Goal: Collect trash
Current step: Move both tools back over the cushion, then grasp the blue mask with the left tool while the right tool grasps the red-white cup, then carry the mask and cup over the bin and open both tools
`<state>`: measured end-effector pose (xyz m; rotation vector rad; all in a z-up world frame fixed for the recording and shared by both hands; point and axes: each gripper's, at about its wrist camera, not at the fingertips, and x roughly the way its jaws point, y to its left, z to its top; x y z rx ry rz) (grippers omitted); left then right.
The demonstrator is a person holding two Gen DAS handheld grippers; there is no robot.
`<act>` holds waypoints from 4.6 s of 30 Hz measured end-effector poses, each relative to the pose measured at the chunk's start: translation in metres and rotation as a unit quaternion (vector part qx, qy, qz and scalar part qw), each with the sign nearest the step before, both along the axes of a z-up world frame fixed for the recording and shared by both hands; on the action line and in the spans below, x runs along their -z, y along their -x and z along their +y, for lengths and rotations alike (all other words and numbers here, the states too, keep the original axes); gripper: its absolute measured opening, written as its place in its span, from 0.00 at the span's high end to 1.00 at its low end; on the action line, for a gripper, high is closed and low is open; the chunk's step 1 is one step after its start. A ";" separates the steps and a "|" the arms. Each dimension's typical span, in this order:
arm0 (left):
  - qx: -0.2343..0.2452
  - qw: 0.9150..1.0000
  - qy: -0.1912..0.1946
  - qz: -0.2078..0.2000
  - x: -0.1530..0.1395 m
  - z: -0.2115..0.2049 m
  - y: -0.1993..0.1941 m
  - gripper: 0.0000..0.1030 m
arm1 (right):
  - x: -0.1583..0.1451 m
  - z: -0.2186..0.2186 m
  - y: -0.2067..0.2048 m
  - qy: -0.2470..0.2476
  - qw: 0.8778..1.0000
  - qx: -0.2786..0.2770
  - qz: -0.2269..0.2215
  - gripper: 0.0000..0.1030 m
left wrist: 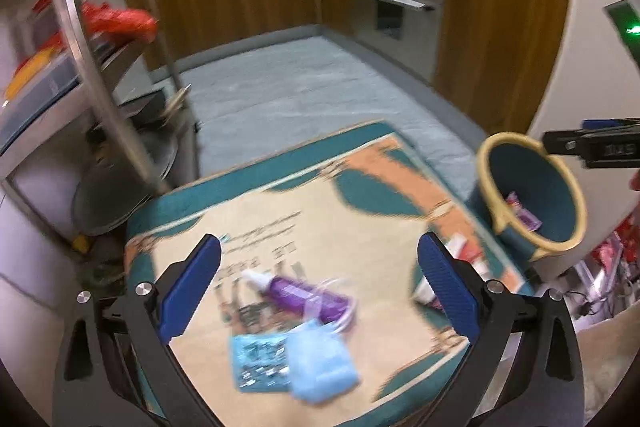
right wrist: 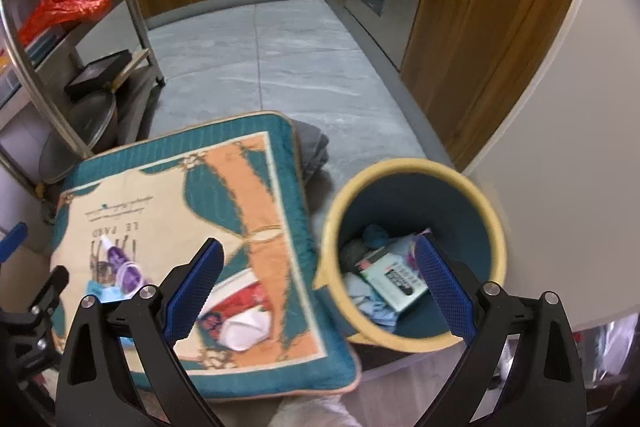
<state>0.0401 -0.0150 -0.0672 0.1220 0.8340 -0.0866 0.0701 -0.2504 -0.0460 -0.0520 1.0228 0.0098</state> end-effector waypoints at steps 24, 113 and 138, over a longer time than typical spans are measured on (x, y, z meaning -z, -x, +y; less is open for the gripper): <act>-0.048 0.989 0.004 0.138 0.094 0.047 0.021 0.08 | 0.081 0.052 0.007 -0.031 0.994 0.030 0.100 0.07; 0.187 0.980 0.022 0.068 0.018 -0.145 -0.072 0.92 | 0.035 -0.112 -0.022 -0.095 0.994 0.057 0.016 0.95; 0.262 0.961 0.039 0.075 0.072 -0.287 -0.075 0.92 | 0.072 -0.191 -0.026 -0.113 0.982 0.142 0.054 0.95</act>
